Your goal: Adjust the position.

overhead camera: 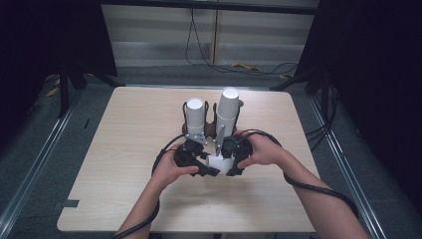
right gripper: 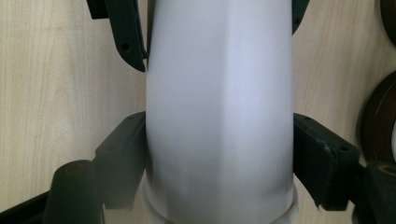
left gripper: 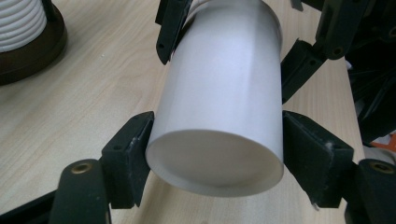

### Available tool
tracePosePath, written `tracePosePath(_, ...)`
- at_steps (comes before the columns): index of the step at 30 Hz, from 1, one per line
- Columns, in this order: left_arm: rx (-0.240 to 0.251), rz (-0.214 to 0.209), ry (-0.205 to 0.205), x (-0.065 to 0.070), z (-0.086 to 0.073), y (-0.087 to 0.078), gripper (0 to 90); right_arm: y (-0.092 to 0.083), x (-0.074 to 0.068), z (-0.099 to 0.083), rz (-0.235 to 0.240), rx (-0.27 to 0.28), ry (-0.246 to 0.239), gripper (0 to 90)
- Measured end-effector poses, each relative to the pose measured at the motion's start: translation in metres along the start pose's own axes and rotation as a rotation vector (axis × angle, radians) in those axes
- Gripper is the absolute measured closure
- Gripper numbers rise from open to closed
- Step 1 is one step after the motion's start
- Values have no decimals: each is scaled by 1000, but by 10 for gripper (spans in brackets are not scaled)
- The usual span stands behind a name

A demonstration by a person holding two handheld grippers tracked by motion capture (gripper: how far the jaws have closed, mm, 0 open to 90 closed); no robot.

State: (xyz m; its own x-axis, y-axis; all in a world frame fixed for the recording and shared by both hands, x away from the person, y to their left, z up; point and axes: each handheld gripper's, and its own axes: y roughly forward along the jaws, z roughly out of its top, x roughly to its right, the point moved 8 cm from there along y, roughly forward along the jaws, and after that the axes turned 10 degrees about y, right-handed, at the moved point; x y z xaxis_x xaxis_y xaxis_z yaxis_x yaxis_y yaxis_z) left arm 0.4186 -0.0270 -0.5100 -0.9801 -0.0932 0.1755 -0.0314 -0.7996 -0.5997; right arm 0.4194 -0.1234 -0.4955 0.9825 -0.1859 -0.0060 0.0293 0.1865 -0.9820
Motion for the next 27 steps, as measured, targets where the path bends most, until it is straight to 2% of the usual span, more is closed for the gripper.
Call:
tracePosePath(8, -3, -14, 1, 1, -2, 1, 302, -1, 0, 1, 0, 11, -12, 247)
tracePosePath(13, -18, -26, 33, 3, -3, 2, 324, 1, -2, -1, 10, 13, -26, 244)
tracePosePath(15, -26, -31, 35, 3, -4, 1, 327, 2, -2, -2, 9, 10, -8, 237)
tracePosePath(17, -7, -38, 30, 3, -4, 1, 328, 3, -2, -2, 14, 16, -6, 227)
tracePosePath(19, -14, -30, 34, 1, -5, -1, 328, 3, -1, -2, 34, 28, 21, 160)
tracePosePath(20, -3, -27, 25, 0, -4, -2, 328, 3, -1, -2, 35, 27, 36, 142)
tracePosePath(21, -11, -25, 31, -1, -5, -4, 328, 2, 0, -3, 30, 42, 33, 150)
tracePosePath(22, 15, -25, 24, 0, -3, -6, 328, 2, 1, -3, 32, 55, 38, 149)
tracePosePath(24, 28, -24, 19, 0, -1, -8, 328, 0, 2, -3, 48, 84, 60, 144)
tracePosePath(27, 7, -13, 31, -2, -3, -12, 328, -3, 4, -3, 38, 106, 77, 137)
